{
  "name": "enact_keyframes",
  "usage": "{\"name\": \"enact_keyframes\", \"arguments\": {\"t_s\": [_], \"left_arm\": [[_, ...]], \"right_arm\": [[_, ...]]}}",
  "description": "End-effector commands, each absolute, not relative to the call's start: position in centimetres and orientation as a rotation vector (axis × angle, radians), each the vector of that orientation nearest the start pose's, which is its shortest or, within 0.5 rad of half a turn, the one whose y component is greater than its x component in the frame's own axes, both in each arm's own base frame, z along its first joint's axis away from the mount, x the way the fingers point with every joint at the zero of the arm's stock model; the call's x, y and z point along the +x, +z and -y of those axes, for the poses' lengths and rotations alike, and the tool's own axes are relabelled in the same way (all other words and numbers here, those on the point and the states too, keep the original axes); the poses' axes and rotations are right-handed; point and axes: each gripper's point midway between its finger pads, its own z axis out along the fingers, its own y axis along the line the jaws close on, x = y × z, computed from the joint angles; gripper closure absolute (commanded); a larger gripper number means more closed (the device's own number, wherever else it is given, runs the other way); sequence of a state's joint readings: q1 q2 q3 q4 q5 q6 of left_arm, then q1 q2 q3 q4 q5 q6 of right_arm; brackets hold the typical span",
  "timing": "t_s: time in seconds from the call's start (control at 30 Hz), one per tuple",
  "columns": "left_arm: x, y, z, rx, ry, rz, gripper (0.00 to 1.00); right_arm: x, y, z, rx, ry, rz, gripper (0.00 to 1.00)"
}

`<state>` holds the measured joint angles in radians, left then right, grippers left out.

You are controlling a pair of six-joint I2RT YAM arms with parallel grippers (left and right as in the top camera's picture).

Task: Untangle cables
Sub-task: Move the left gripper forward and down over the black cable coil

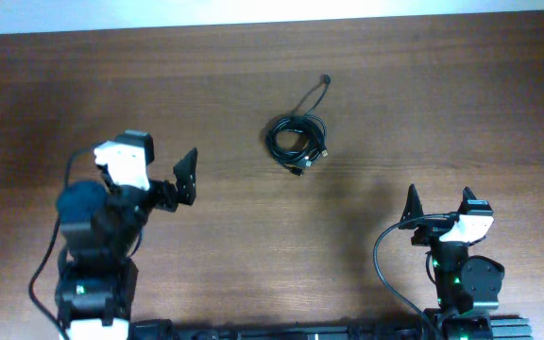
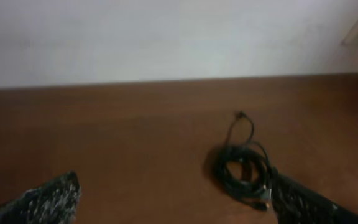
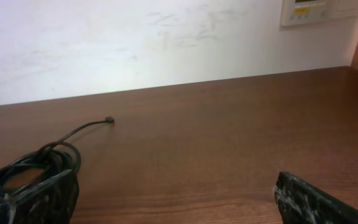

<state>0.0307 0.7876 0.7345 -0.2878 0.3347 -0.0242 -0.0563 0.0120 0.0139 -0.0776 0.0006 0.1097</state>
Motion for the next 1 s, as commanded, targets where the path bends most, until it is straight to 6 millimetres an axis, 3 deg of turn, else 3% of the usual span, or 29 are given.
{"name": "enact_keyframes", "arguments": {"t_s": [0.0,0.1,0.23,0.47,0.7,0.97], "left_arm": [[31.5,28.2,5.3,0.188,-0.366,-1.929,0.01],[31.8,28.0,5.4,0.182,-0.381,-1.977,0.01],[30.9,28.2,7.8,0.279,-0.542,-1.970,0.01],[29.6,28.1,10.0,0.363,-0.704,-1.970,0.01],[30.0,29.8,10.3,0.327,-0.756,-1.914,0.01],[30.9,29.2,9.1,0.132,-0.765,-1.969,0.01]], "right_arm": [[24.6,15.6,1.7,0.158,0.037,-1.642,0.01],[24.6,15.6,1.7,0.158,0.037,-1.642,0.01],[24.6,15.6,1.7,0.158,0.037,-1.642,0.01],[24.6,15.6,1.7,0.158,0.037,-1.642,0.01],[24.6,15.6,1.7,0.158,0.037,-1.642,0.01],[24.6,15.6,1.7,0.158,0.037,-1.642,0.01]]}}
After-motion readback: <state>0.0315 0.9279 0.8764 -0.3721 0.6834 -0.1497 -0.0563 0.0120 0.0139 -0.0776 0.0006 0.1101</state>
